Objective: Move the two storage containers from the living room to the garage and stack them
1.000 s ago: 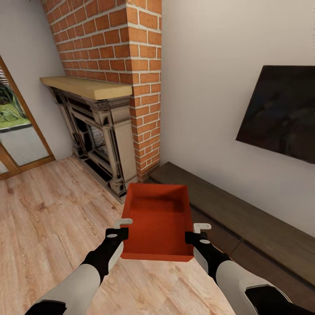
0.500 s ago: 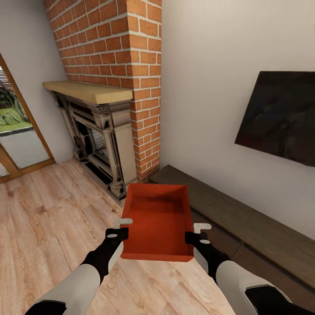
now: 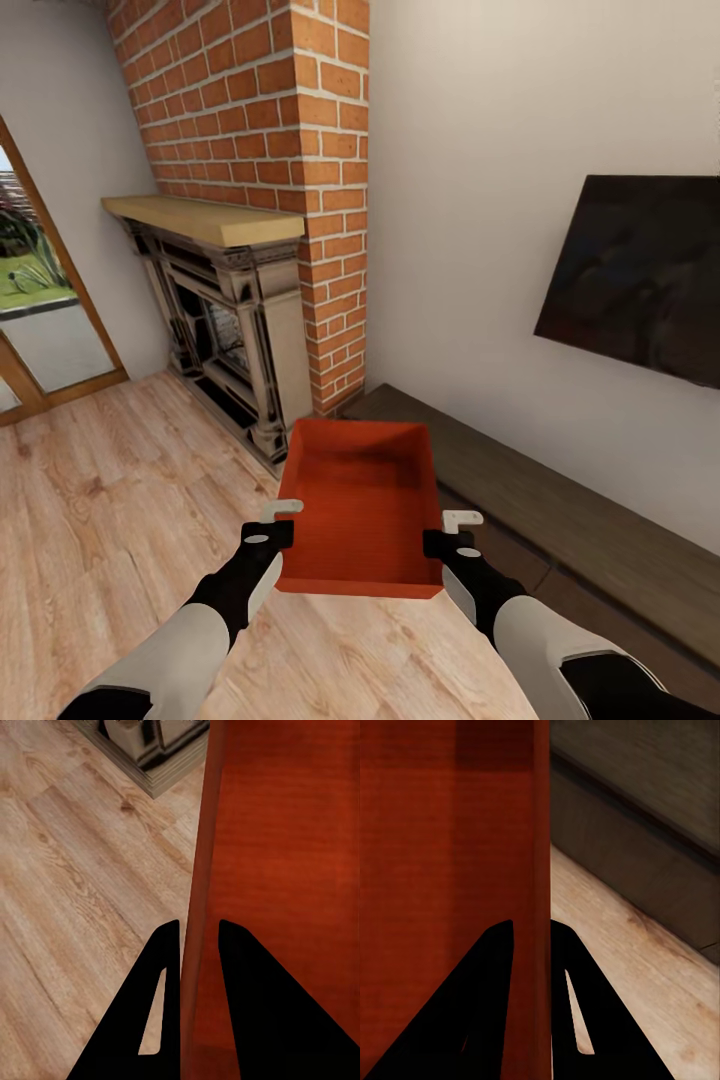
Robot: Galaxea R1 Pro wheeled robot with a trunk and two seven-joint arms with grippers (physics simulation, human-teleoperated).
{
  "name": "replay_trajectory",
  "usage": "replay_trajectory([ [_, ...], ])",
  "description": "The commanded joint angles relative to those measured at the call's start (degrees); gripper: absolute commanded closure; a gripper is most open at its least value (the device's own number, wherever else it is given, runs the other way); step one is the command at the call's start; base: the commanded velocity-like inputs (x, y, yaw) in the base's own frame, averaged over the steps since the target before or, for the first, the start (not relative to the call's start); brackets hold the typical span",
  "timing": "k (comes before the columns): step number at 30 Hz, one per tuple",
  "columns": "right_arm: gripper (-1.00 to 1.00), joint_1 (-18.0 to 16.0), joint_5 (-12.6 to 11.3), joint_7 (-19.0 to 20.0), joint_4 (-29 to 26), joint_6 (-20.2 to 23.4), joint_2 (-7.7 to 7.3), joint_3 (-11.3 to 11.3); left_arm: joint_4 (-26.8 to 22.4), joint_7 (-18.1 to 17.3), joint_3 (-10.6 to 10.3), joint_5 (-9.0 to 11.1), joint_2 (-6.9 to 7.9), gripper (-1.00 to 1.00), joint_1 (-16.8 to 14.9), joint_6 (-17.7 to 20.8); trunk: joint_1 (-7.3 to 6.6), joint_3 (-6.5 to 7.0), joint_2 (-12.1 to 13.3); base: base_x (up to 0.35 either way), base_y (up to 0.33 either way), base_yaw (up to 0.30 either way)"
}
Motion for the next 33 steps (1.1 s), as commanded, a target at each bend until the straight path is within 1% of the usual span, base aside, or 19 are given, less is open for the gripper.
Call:
replay_trajectory([
  [1, 1.00, -0.05, -0.09, -0.51, 0.05, -0.13, -1.02, 0.08, -0.17, 0.98, 0.09, -1.09, 0.08, 1.00, -0.05, 0.60, 0.03, -0.02, -0.12, 0.000, 0.000, 0.000],
  [33, 1.00, -0.05, -0.09, -0.50, 0.04, -0.13, -0.99, 0.08, -0.15, 0.98, 0.09, -1.09, 0.08, 1.00, -0.05, 0.60, 0.03, 2.93, -0.12, 0.000, 0.000, 0.000],
])
